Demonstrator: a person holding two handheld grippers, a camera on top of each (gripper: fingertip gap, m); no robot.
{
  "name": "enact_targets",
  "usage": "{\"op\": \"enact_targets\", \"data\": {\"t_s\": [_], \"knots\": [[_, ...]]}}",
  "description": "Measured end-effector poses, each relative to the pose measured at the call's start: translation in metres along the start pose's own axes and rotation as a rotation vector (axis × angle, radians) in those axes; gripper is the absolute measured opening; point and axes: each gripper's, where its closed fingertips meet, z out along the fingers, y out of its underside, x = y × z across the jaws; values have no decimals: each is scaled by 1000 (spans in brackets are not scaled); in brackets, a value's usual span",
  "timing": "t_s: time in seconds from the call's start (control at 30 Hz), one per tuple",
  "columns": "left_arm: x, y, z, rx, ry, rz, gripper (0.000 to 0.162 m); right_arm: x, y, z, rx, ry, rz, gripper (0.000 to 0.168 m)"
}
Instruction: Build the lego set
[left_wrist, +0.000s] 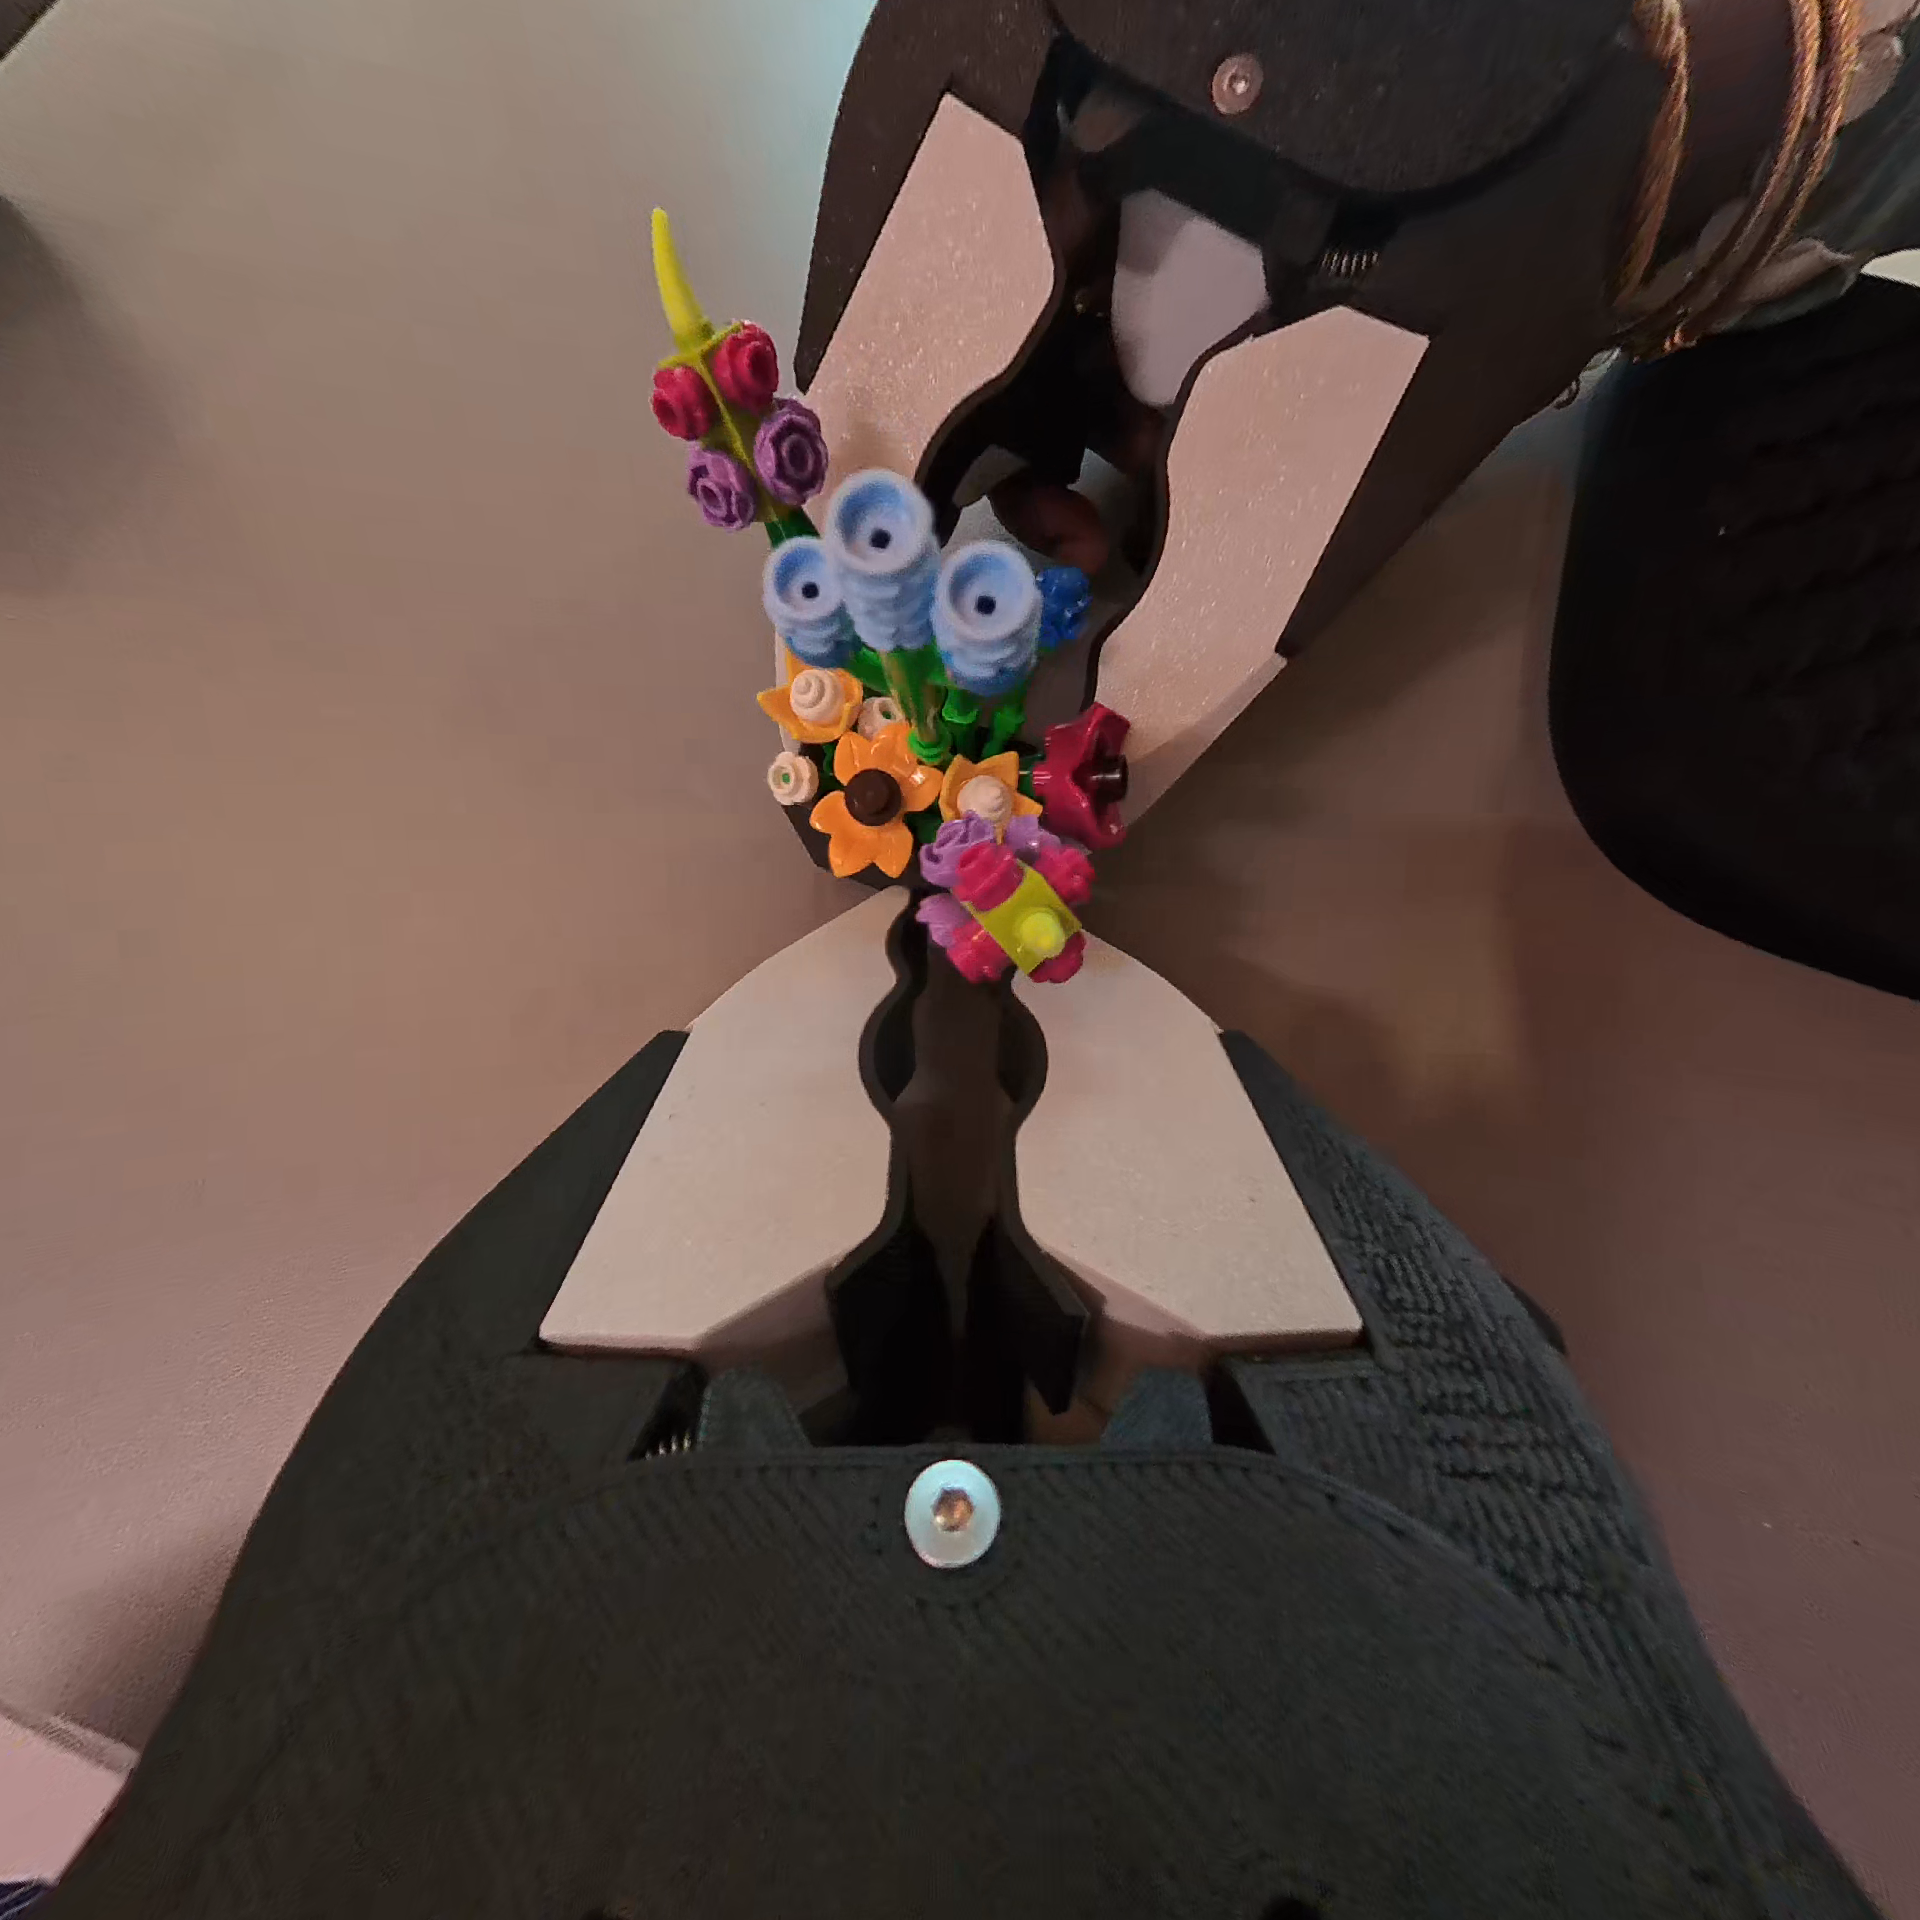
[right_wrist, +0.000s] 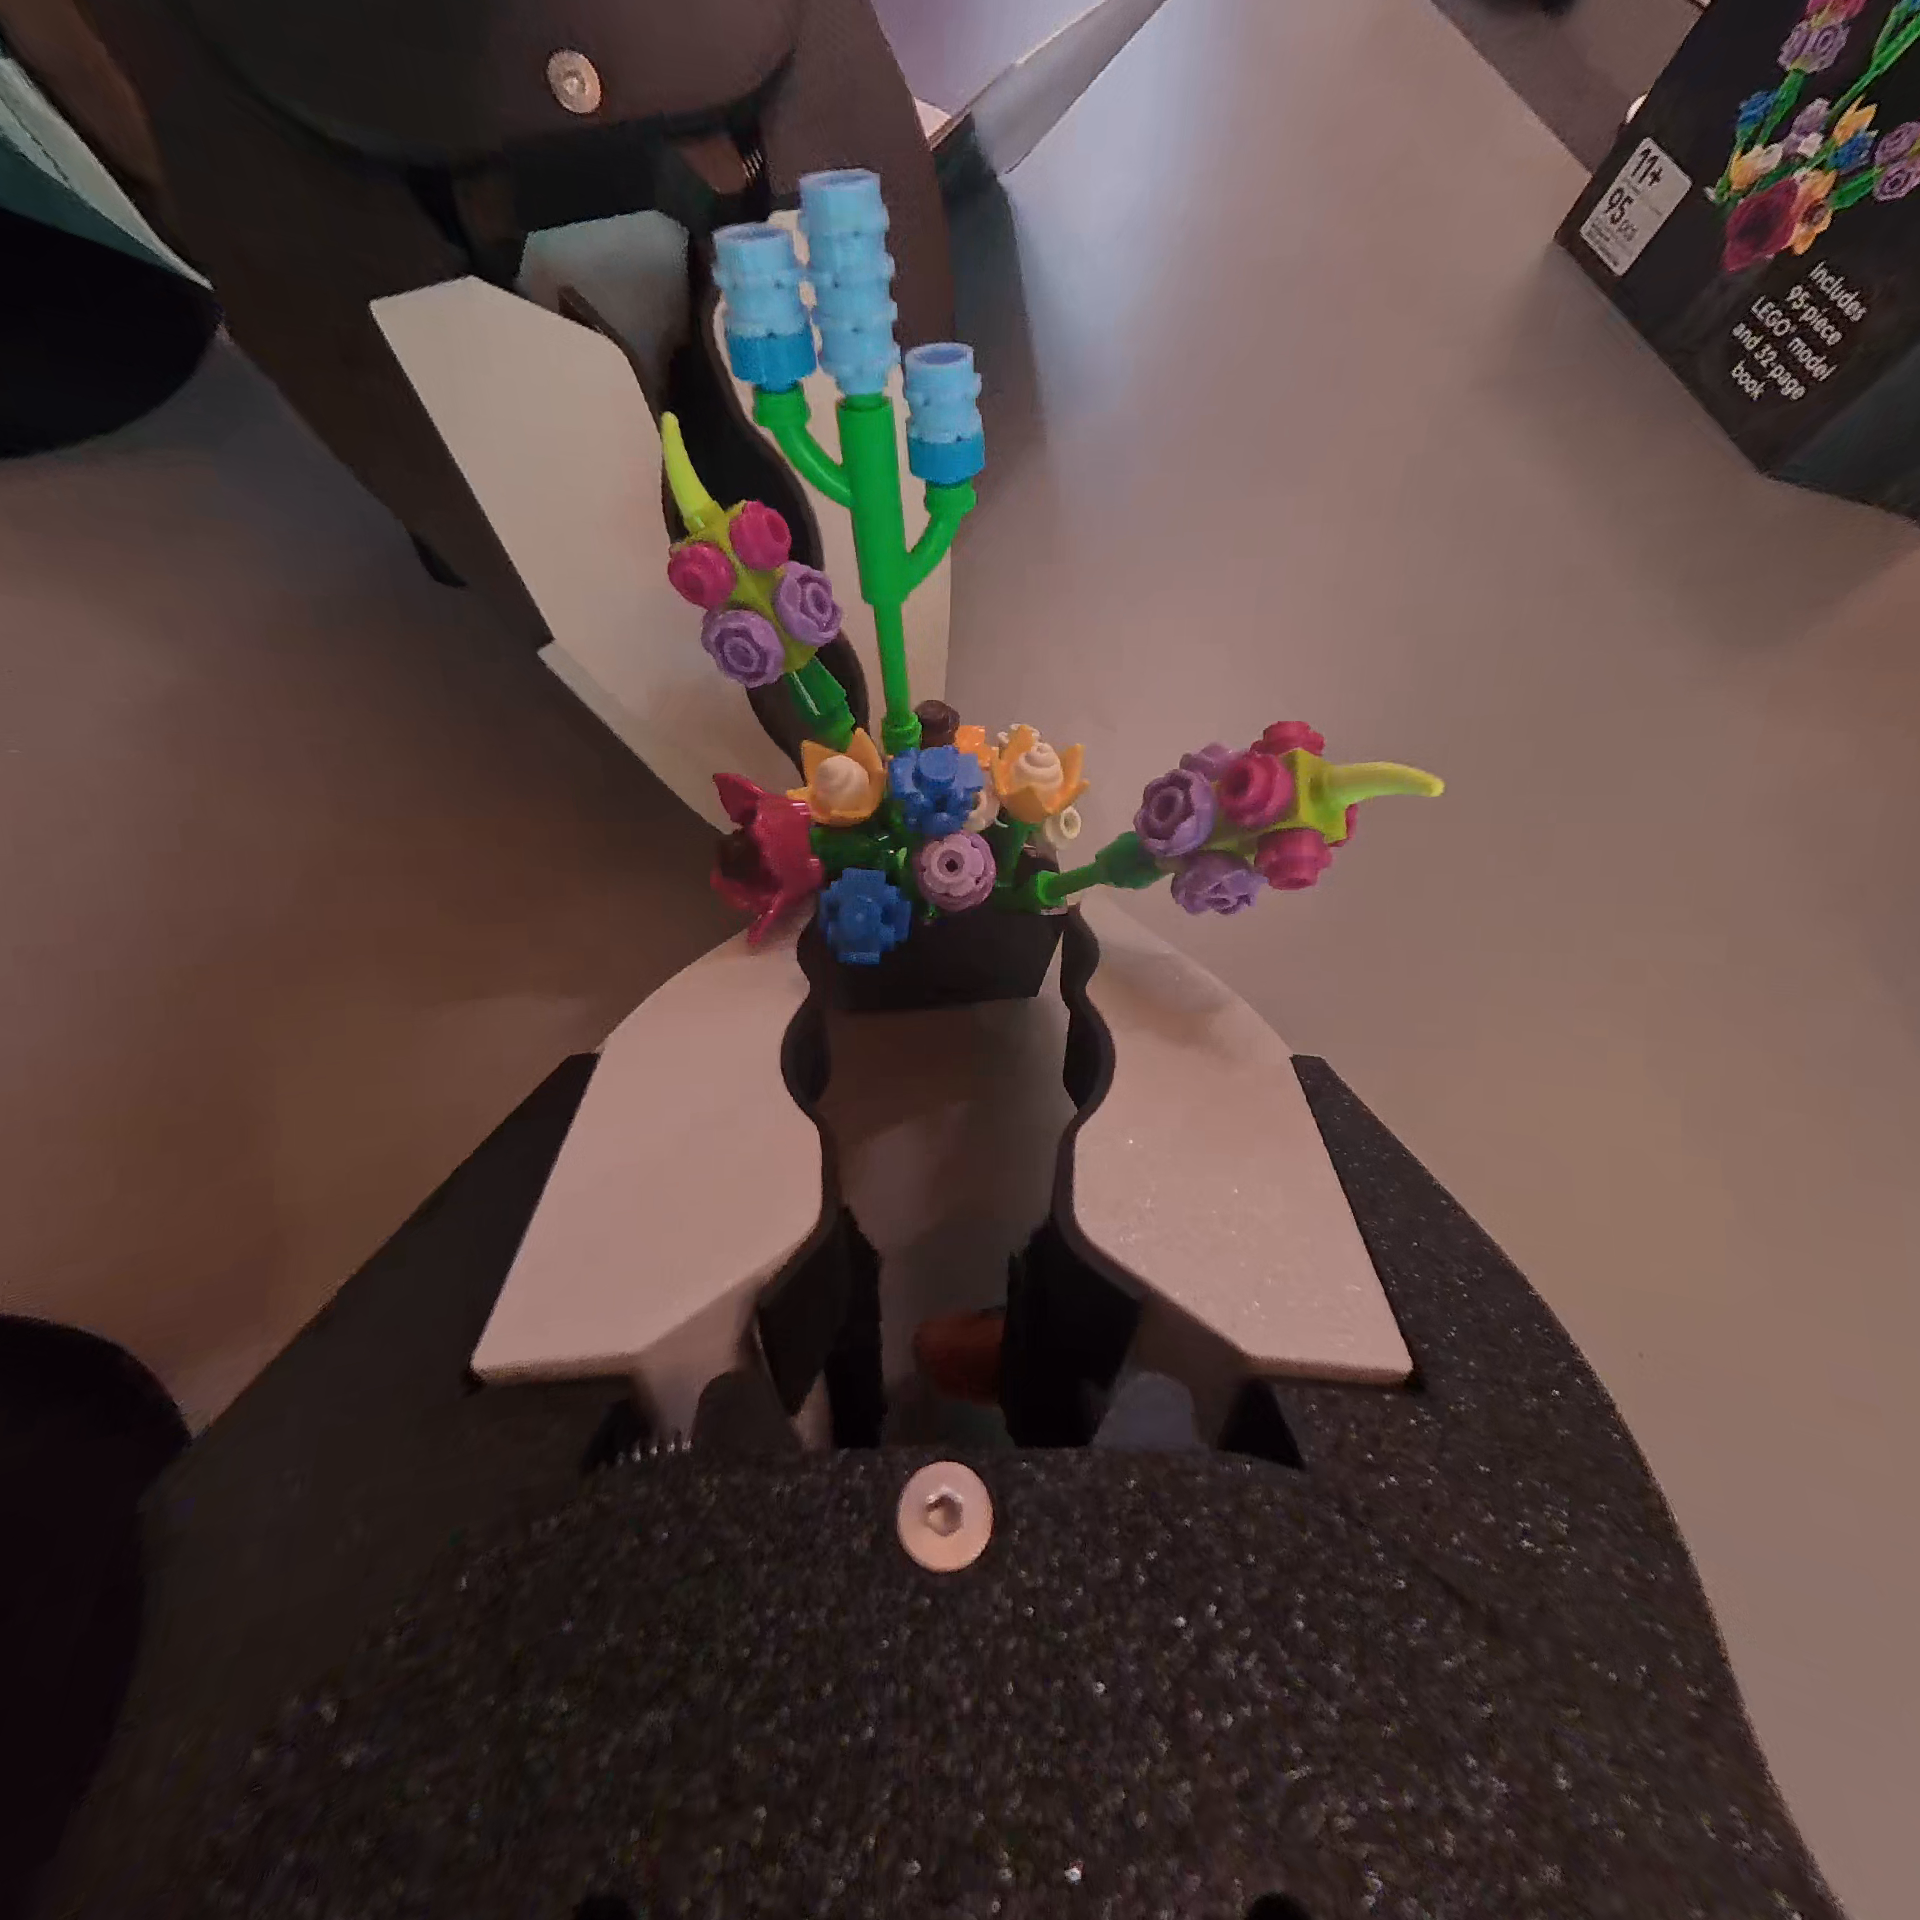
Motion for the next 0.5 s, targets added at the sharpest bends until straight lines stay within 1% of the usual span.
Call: {"op": "enact_targets", "data": {"t_s": [0.17,0.27,0.37,0.5], "knots": [[-3,0,-5,21,-6,5,35,0,0,-4,20,-34,8,42],[-2,-3,-8,51,3,23,50,-1,-11,-12,106,-79,34,42],[4,-21,-19,175,45,5,54,-3,-31,-28,199,-133,55,42],[15,-54,-43,383,100,-14,54,-11,-66,-54,282,-204,29,42]]}}
